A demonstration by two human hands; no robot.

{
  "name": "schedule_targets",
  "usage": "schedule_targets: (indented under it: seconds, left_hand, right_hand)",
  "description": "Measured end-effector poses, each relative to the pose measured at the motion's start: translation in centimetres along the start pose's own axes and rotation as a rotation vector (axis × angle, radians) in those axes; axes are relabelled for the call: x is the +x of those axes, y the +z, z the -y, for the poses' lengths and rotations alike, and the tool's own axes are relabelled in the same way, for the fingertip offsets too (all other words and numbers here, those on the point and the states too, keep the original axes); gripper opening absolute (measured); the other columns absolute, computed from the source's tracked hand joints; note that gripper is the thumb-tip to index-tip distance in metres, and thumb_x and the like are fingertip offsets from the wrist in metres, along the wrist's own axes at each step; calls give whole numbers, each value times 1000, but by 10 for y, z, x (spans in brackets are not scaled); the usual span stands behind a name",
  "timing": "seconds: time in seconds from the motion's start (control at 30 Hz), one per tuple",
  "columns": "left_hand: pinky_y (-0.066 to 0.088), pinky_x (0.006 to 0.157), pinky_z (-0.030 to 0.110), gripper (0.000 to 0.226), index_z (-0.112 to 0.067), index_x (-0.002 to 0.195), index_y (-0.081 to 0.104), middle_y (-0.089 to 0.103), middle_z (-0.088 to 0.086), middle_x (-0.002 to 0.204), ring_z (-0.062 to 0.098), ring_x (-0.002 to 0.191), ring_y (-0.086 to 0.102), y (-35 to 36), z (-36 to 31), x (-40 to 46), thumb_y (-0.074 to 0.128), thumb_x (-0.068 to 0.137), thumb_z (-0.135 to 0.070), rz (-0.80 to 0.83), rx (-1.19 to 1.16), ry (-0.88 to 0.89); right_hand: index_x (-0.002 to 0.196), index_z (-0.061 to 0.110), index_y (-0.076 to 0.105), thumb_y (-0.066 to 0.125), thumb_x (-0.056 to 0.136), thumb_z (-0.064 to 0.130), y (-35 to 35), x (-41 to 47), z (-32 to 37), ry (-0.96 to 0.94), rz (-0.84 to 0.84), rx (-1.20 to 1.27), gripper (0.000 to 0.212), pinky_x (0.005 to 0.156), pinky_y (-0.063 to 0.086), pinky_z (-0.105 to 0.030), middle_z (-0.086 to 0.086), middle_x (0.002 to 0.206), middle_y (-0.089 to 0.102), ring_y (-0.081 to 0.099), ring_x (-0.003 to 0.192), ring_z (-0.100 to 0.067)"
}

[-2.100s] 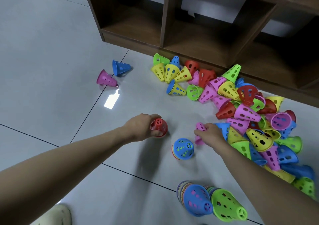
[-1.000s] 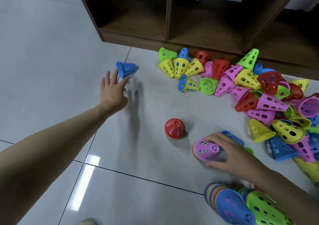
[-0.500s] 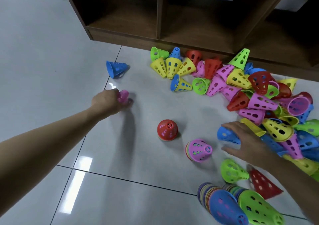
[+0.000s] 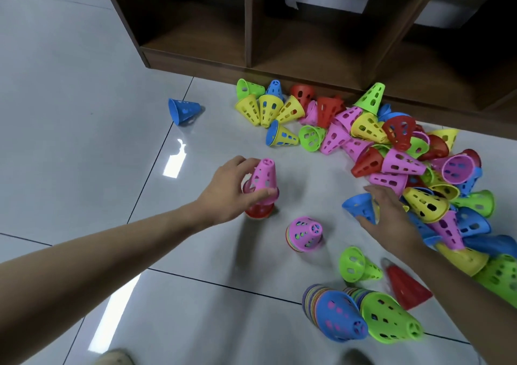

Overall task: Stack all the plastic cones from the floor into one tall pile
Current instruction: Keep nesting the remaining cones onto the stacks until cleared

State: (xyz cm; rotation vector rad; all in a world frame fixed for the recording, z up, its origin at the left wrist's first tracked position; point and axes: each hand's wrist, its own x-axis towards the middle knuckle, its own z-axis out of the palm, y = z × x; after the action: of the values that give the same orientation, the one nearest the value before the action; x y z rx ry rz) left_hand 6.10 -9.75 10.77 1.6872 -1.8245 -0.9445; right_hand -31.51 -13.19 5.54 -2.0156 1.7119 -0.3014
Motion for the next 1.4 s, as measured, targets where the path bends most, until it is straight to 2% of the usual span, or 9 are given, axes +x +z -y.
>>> schedule_targets:
  seconds: [0.13, 0.27, 0.43, 0.6, 0.73, 0.9, 1.1, 1.23, 1.4]
  left_hand:
    - [47, 92, 39, 68, -32, 131, 59, 58, -4, 108, 20, 101, 53, 11, 9, -6, 63, 72, -67, 66, 122, -41]
    - [47, 94, 42, 57, -34, 123, 62, 65, -4, 110, 24, 104, 56, 19, 13, -9, 67, 70, -50, 101, 201, -95]
    - [49, 89, 40, 49, -31, 119, 64, 68, -5, 107, 23, 100, 59, 28, 11, -12, 72, 72, -43, 38, 212, -96]
    - [51, 81, 38, 44, -28, 116, 64, 68, -4, 103, 23, 95, 62, 33, 6, -14, 75, 75, -42, 15, 213, -112]
    - [52, 78, 39, 43, -31, 114, 62, 67, -5, 102, 21, 93, 63, 33, 9, -13, 74, 75, -45, 31, 196, -116]
    - [52, 76, 36, 47, -32, 118, 61, 65, -6, 104, 19, 92, 62, 35, 14, -14, 75, 76, -46, 21, 192, -91]
    - [53, 79, 38, 47, -32, 122, 60, 63, -5, 105, 19, 95, 59, 40, 22, -15, 79, 79, -41, -2, 170, -54]
    - [52, 84, 39, 52, -34, 127, 55, 58, -7, 108, 17, 97, 56, 45, 33, -18, 70, 81, -52, -10, 123, -9]
    - [51, 88, 35, 58, -32, 136, 50, 53, -8, 117, 14, 105, 53, 44, 45, -18, 63, 87, -60, 8, 128, 77]
  right_hand:
    - [143, 4, 42, 80, 81, 10, 3, -5, -4, 130, -49, 71, 72, 105, 46, -51, -15, 137, 49, 52, 125, -32]
    - [132, 9, 48, 76, 83, 11, 12, -6, -5, 207, 113, 83, 56, 89, 46, -35, -8, 116, 61, 60, 110, -27]
    - [123, 11, 56, 71, 90, 22, 18, -5, -1, 190, 151, -9, 38, 77, 44, -32, 0, 98, 58, 62, 97, -28]
    - [115, 15, 63, 66, 93, 36, -5, -8, 27, 116, 70, 165, 30, 74, 44, -34, -3, 92, 65, 62, 90, -26]
    - [108, 22, 69, 74, 84, 37, -32, -24, 62, 12, 55, 296, 28, 76, 53, -33, 7, 93, 69, 66, 89, -16]
    - [107, 23, 72, 70, 76, 46, -42, -40, 102, -187, 189, 204, 39, 62, 46, -18, 11, 82, 58, 59, 68, -10]
    - [103, 28, 63, 52, 77, 60, -5, -31, 113, -245, 309, -111, 42, 77, 52, -37, 8, 89, 49, 57, 80, -12]
    - [122, 27, 61, 62, 85, 54, 17, -23, 103, -232, 349, -92, 46, 81, 50, -33, 12, 94, 46, 55, 86, -11]
    - [121, 32, 58, 68, 84, 56, 22, -19, 93, -264, 321, 7, 45, 78, 49, -31, 14, 96, 44, 52, 83, -7]
